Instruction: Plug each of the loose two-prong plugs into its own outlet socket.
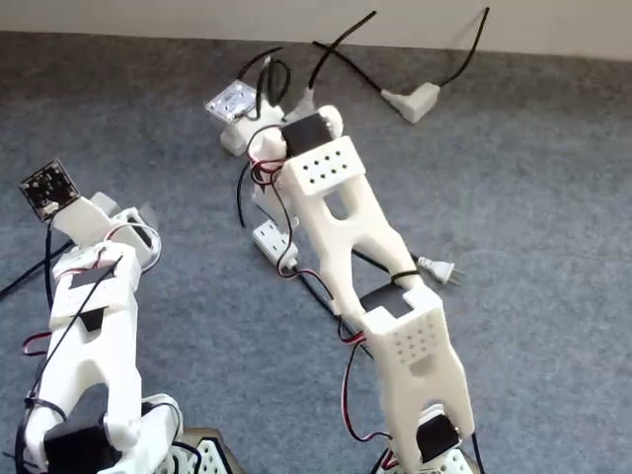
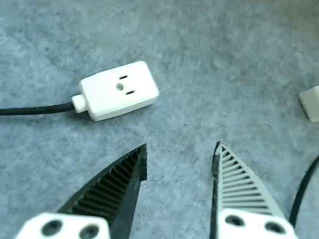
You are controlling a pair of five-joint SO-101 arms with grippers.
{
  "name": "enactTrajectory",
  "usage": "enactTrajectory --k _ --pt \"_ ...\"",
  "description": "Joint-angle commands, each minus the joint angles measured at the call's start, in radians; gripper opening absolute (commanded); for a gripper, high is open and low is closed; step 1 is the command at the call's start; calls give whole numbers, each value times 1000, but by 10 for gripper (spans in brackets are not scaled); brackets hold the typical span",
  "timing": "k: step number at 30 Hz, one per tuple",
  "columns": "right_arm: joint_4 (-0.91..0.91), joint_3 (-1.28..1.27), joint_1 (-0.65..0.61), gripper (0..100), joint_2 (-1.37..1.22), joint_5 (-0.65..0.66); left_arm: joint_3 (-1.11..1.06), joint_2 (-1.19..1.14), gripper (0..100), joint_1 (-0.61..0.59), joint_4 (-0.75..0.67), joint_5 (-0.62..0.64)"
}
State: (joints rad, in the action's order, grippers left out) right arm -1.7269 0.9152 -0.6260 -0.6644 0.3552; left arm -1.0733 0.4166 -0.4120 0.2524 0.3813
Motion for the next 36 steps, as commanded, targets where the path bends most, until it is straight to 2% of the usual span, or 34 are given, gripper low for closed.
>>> enactTrajectory --k 1,6,12,20,25,29,36 --pt "-38 16 13 33 18 37 10 33 224 -8 11 -2" --pt "-38 8 21 32 22 41 13 35 224 -15 14 -3" --pt "-38 10 21 29 22 41 56 25 224 -107 98 0" --pt "-33 16 -15 29 21 52 56 25 224 -105 103 0" --pt "-35 16 -28 29 19 123 51 25 224 -101 103 2" --pt "-31 45 -28 29 22 147 50 25 224 -50 103 -3" --pt "-8 94 -30 29 15 146 50 24 224 -44 103 -3"
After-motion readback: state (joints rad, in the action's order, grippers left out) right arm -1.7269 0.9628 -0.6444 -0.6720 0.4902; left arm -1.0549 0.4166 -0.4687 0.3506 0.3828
